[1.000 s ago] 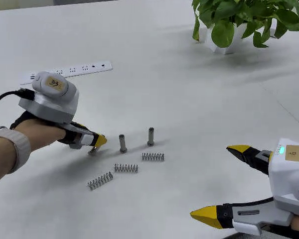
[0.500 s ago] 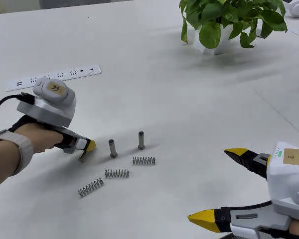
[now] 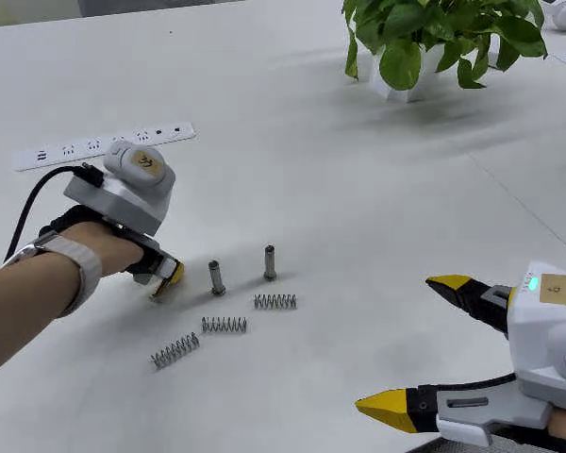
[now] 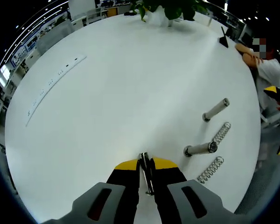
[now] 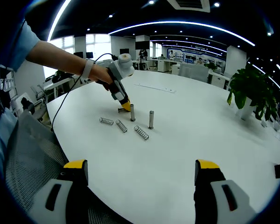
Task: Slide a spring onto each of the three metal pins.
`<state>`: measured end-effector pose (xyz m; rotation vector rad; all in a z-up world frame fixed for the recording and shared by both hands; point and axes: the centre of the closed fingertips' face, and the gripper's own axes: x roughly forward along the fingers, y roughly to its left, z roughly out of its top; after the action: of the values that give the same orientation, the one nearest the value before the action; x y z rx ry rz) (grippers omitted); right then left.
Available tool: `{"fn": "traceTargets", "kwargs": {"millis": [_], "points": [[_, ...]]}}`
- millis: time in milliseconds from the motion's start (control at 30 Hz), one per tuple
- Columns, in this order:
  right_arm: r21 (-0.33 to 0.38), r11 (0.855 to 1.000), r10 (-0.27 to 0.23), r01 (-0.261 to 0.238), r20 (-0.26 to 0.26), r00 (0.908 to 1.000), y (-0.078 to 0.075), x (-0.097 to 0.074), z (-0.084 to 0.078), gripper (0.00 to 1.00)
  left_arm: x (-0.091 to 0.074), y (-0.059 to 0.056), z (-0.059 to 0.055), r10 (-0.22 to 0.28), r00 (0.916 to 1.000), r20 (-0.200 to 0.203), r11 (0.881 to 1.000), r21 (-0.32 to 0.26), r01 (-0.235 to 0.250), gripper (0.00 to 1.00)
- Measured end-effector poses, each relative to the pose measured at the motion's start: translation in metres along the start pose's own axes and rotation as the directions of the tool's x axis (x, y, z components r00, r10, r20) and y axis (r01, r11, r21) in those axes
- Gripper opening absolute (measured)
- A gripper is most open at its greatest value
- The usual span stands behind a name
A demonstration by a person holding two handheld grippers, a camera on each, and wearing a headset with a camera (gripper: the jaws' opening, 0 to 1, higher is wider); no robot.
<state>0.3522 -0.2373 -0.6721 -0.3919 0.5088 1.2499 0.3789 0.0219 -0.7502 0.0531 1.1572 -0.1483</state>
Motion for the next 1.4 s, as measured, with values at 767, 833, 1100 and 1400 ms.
{"fn": "traceTargets", "kwargs": {"millis": [767,833,1100,1400], "points": [[0.006,1.000,0.021,-0.022,0.014,0.9997,0.009,0.005,0.003,0.96,-0.004,0.006,-0.002,0.024,0.9945,0.102,0.998,-0.053,-0.019,0.07],[0.005,1.000,0.023,-0.023,0.013,0.9997,0.009,0.006,0.003,0.96,-0.006,0.007,-0.001,0.019,0.9929,0.117,0.998,-0.069,-0.011,0.07],[-0.001,0.999,0.039,-0.039,0.010,0.9992,0.014,0.009,0.003,0.96,-0.023,0.003,0.005,0.013,0.9832,0.182,0.996,-0.086,0.002,0.07],[-0.011,0.999,0.048,-0.047,0.018,0.9987,0.015,0.011,0.008,0.96,-0.035,0.012,0.003,0.019,0.9698,0.243,0.995,-0.100,0.005,0.07]]}}
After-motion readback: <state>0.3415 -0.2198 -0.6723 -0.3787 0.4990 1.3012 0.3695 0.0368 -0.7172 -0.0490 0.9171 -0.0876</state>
